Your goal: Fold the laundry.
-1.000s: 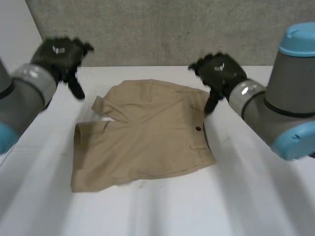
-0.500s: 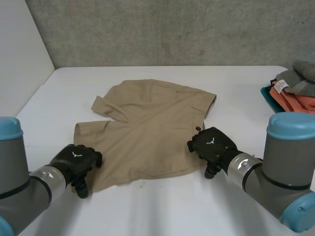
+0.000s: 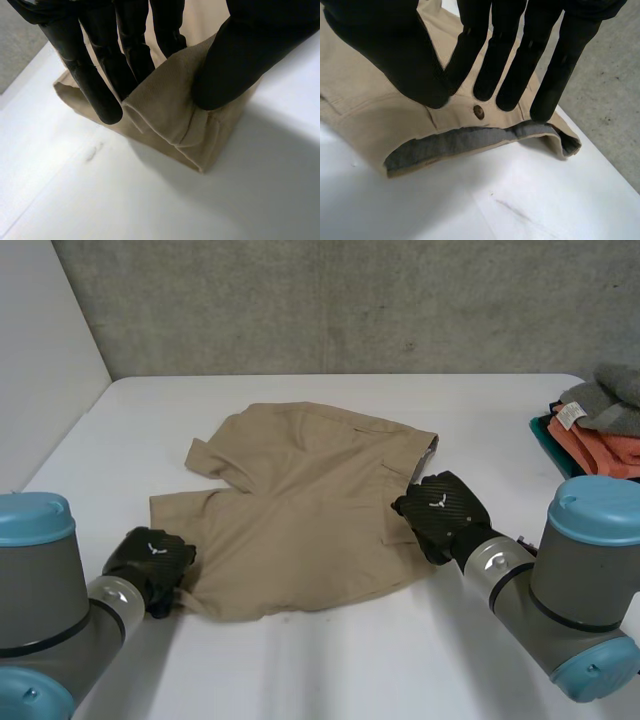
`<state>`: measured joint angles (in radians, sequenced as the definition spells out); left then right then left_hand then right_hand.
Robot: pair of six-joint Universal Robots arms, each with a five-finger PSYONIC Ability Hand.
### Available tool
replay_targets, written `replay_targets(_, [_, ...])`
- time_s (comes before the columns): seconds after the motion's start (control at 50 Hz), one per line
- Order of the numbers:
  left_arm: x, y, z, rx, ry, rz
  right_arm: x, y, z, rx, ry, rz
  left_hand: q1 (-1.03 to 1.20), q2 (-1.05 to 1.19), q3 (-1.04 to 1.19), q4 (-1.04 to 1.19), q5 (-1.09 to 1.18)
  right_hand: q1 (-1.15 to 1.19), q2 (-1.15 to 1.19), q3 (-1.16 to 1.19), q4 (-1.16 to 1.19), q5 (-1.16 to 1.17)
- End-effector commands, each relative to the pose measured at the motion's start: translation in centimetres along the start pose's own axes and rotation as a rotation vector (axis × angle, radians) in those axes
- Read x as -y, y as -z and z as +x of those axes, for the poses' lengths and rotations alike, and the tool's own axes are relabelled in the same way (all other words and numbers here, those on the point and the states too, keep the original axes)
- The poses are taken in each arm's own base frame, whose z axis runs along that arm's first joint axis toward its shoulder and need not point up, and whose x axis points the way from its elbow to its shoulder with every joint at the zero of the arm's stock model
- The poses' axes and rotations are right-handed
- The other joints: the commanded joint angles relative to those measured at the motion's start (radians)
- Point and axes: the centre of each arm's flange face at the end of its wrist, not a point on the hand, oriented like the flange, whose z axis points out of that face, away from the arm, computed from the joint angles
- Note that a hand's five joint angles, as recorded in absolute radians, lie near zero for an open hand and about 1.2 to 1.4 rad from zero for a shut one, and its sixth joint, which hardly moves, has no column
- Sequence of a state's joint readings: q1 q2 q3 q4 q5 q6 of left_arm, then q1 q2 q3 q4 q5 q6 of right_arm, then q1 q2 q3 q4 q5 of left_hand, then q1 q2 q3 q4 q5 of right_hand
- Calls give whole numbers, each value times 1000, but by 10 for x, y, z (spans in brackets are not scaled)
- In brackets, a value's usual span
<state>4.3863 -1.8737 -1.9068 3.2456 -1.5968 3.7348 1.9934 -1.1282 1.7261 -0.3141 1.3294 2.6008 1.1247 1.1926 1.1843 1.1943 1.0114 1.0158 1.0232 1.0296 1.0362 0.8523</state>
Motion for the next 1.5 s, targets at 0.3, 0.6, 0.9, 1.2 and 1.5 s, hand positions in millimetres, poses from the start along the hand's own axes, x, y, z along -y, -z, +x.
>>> replay_targets(0.3, [56,-6,-50,88,94,136,-6,7,-23,108,-97,-115,272,204,212,202,210,-492,-499,-506,-512,-503])
replay_targets(0.6, [61,-3,-44,53,141,111,-2,-2,-21,-9,-127,-81,272,204,212,202,210,380,373,367,360,369])
replay_targets(0.9, [40,81,-1,-294,-3,-62,12,104,0,370,152,-428,272,204,212,202,210,380,373,367,360,369])
replay_targets(1.2, [80,35,-16,-186,-28,96,25,55,34,177,81,-273,272,204,212,202,210,380,373,367,360,369])
replay_targets(1.5, [182,-93,-42,116,-6,495,24,-39,78,-290,32,-82,272,204,212,202,210,380,373,367,360,369])
